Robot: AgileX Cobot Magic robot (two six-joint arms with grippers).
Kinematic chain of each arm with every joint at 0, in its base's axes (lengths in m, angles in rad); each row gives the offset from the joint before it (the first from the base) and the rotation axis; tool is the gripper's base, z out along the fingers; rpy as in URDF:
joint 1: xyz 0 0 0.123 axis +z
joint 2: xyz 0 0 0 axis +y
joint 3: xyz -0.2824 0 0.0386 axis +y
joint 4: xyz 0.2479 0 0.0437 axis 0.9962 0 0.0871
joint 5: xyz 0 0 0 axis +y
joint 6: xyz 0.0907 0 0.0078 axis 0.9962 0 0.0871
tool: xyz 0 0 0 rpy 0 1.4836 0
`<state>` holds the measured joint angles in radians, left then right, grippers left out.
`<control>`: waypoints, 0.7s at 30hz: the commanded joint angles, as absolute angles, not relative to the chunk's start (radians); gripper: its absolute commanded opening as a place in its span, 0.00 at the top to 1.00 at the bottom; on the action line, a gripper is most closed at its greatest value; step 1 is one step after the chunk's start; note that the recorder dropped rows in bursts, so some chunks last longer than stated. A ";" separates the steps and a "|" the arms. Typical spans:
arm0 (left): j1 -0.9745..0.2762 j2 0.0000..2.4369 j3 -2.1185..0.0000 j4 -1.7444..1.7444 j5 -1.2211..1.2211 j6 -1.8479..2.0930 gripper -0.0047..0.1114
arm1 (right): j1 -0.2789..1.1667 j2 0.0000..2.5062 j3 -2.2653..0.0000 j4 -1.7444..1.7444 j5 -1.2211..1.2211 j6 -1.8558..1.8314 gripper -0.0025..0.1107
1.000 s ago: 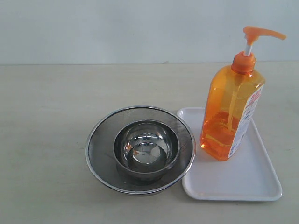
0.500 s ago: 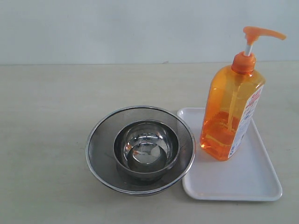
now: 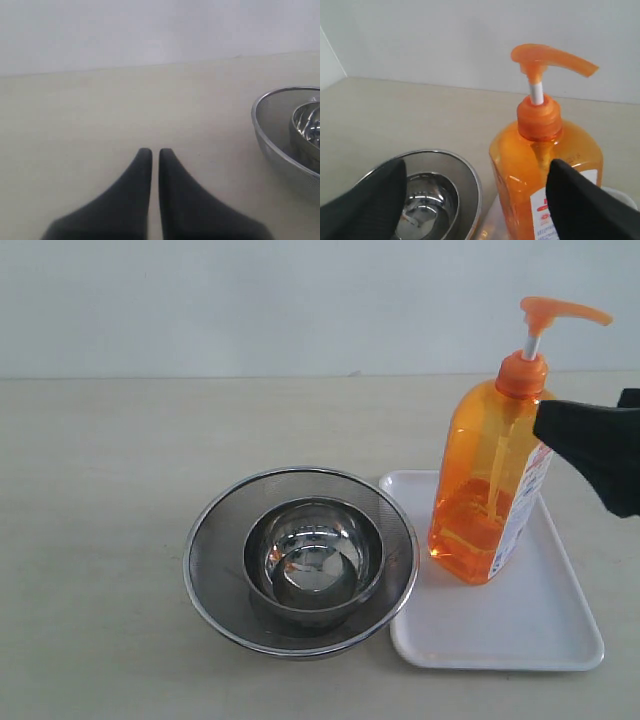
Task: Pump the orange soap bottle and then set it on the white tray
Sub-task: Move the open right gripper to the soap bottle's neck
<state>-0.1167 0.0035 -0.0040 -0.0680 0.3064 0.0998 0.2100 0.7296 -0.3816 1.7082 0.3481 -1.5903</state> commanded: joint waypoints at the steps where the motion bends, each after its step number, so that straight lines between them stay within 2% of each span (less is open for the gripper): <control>1: -0.112 0.000 0.000 -0.065 0.306 0.097 0.92 | 0.208 0.827 -0.439 1.744 0.364 -1.712 0.37; 21: -0.112 0.000 0.000 -0.065 0.306 0.097 0.92 | 0.208 1.081 -0.589 1.744 0.336 -1.824 0.37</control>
<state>-0.1167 0.0035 -0.0040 -0.0680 0.3064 0.0998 0.2100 1.0681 -0.5695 1.7387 0.3336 -1.8058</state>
